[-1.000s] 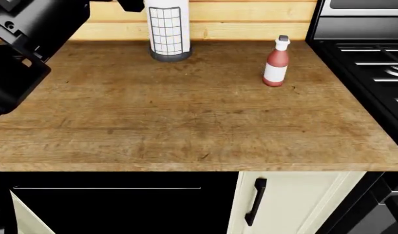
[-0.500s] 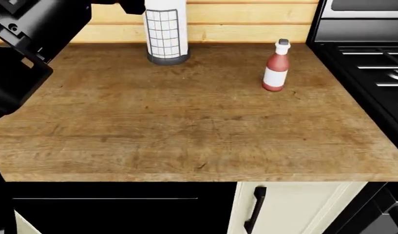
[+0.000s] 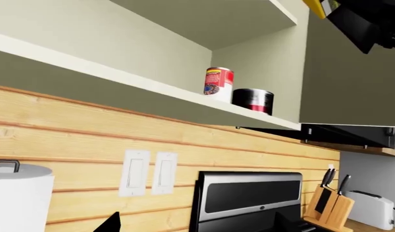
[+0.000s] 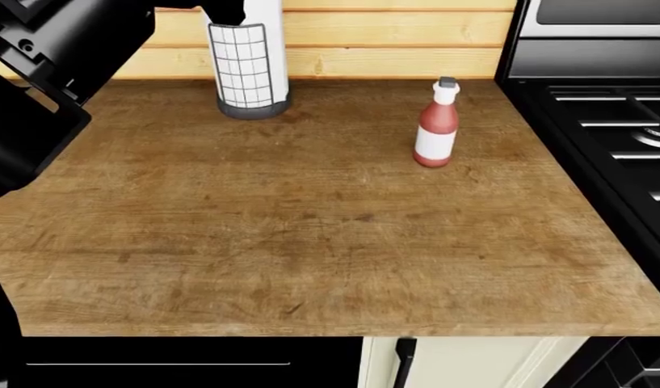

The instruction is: Pick the cans from the counter and place them in their designated side in the cabinet.

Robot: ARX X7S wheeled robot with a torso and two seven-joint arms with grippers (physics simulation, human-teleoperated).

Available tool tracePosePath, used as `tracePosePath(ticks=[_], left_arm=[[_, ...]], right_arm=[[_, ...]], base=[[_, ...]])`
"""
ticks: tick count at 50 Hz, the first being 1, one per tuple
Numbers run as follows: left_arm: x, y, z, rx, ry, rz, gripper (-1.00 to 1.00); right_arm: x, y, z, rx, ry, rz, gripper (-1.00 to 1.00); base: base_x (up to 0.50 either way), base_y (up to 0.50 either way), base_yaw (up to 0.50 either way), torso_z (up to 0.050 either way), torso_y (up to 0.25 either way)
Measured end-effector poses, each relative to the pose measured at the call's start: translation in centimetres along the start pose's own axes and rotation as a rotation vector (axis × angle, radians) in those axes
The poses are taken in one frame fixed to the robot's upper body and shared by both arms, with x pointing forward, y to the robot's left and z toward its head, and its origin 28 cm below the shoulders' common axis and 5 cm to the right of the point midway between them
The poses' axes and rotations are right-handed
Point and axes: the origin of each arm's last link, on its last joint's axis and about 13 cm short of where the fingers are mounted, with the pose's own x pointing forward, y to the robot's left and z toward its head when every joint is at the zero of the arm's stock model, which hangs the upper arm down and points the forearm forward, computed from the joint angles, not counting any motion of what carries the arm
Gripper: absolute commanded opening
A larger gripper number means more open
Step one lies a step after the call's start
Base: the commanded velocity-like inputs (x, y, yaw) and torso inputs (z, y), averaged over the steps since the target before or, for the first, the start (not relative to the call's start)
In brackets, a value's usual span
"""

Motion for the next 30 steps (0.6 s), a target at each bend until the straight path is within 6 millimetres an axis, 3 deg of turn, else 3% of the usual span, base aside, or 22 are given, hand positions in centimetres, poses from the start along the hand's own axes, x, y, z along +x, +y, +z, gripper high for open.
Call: tracePosePath(ticks=[30], left_arm=[[-0.19,-0.18,0.32,0.007,-0.006,0.001,1.0]], right_arm=[[0.0,0.04,0.02,0.001,-0.001,0.002,-1.0]], base=[[0.28,0.0,0.0,0.0,0.001]])
